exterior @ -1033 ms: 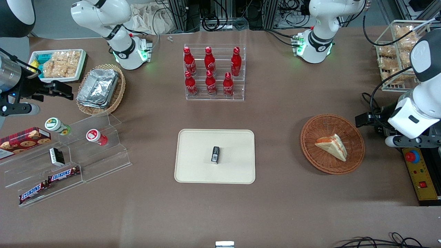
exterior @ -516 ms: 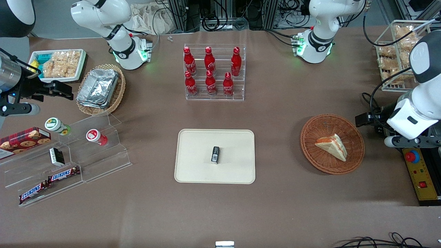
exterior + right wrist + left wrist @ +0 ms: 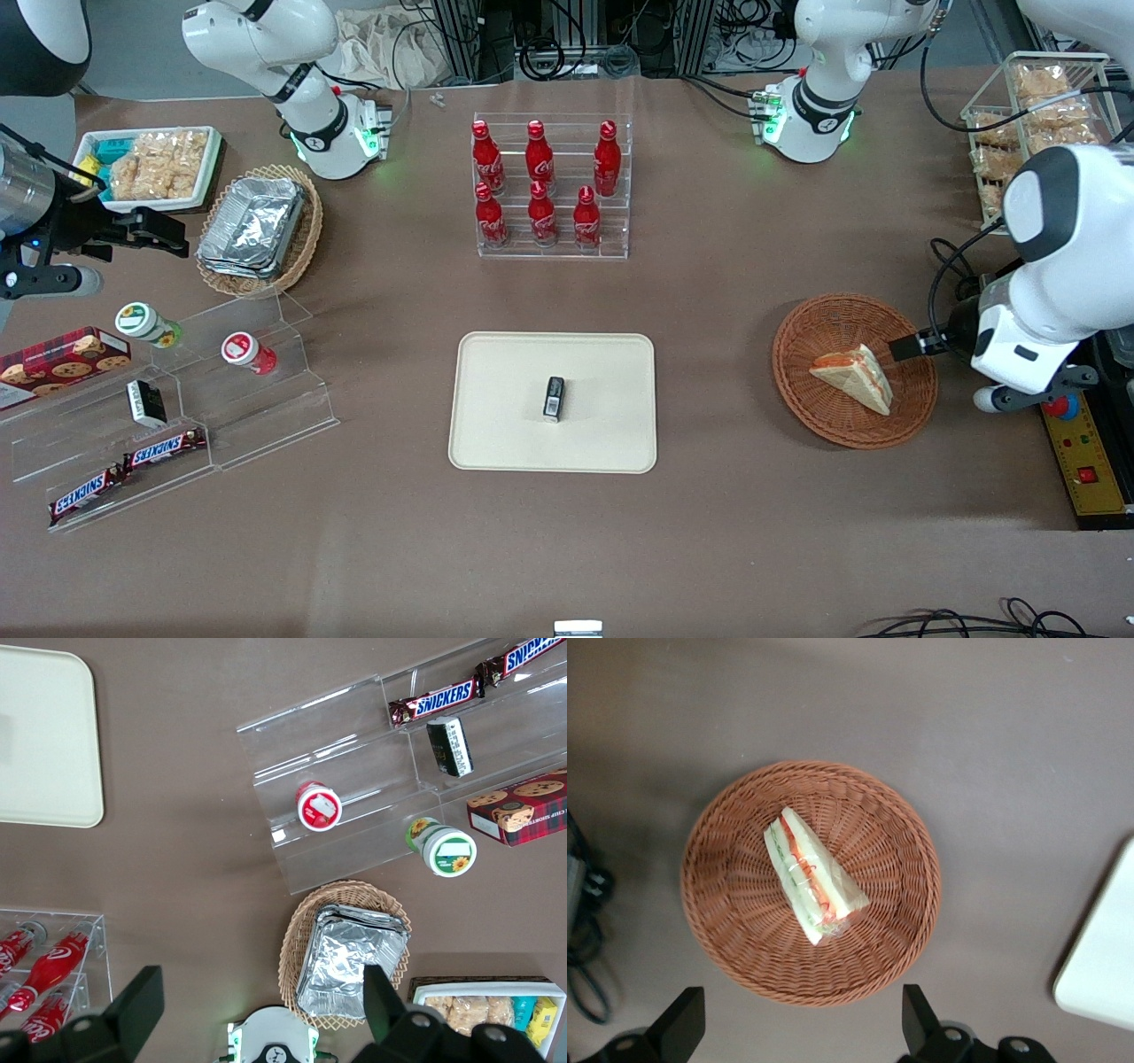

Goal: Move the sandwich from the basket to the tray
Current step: 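Move the left gripper over the wrapped sandwich in the wicker basket, then lower the left gripper and close it on the sandwich's crust edge, then lift the sandwich out of the basket with the left gripper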

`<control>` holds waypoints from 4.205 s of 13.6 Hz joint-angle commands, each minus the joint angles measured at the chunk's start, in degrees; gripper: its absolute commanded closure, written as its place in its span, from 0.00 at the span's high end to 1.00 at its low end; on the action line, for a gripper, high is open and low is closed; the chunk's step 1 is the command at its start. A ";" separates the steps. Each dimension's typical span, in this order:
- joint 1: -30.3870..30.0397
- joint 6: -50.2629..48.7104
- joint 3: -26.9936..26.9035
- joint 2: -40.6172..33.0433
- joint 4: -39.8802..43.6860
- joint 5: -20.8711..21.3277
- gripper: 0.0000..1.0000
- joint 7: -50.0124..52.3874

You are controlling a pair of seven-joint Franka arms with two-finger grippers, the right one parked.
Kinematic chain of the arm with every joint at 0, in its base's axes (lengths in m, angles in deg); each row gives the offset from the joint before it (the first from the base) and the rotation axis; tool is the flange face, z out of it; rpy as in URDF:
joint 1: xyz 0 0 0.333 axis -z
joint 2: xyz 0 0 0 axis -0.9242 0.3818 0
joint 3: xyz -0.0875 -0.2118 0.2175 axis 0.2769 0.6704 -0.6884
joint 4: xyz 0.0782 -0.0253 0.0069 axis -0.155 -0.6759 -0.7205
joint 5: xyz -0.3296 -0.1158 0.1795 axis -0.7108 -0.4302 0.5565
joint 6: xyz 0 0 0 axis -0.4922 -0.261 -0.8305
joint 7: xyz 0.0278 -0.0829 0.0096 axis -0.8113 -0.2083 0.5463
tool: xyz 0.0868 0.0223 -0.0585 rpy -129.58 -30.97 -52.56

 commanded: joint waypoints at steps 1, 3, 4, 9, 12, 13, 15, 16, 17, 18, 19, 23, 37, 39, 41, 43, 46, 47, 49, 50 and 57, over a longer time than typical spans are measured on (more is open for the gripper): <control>0.01 5.23 0.09 -1.39 -5.33 0.34 1.00 6.09; 0.01 6.82 0.01 -1.21 -7.10 0.77 1.00 11.51; 0.09 8.66 0.01 -0.95 -7.97 1.04 1.00 14.85; 0.45 11.93 0.10 0.81 -11.50 1.39 1.00 20.51; 0.36 13.24 0.01 3.44 -11.76 2.09 1.00 21.74; 0.27 14.03 0.01 4.14 -12.20 4.27 1.00 22.70; 0.27 15.44 0.01 5.73 -12.55 5.61 1.00 26.39; 0.27 15.53 0.01 6.26 -12.55 5.61 1.00 26.66; 0.27 15.62 0.01 6.44 -12.73 5.61 1.00 26.67; 0.27 15.88 0.01 6.79 -12.99 5.70 1.00 26.67; 0.18 16.41 -0.08 6.96 -13.08 5.70 1.00 26.67; 0.01 19.92 -0.26 7.23 -16.41 5.61 1.00 28.51; -0.08 25.11 -0.34 10.31 -15.90 5.61 0.02 32.99; 0.35 24.33 -0.26 9.69 -14.33 5.70 0.00 35.62; 0.62 18.73 0.18 8.20 -10.47 5.96 0.00 35.98; 1.32 8.90 0.88 8.02 -2.67 6.05 0.00 35.90; 1.41 -4.82 4.31 8.81 10.70 5.70 0.00 36.07; 1.41 -7.29 5.27 8.90 13.43 5.17 0.00 35.98; 1.32 -9.25 8.78 8.90 17.31 4.82 0.00 35.89; 1.32 -9.25 10.45 8.99 18.72 4.82 0.00 35.81; 1.50 -4.97 23.29 13.90 19.17 5.70 0.00 32.58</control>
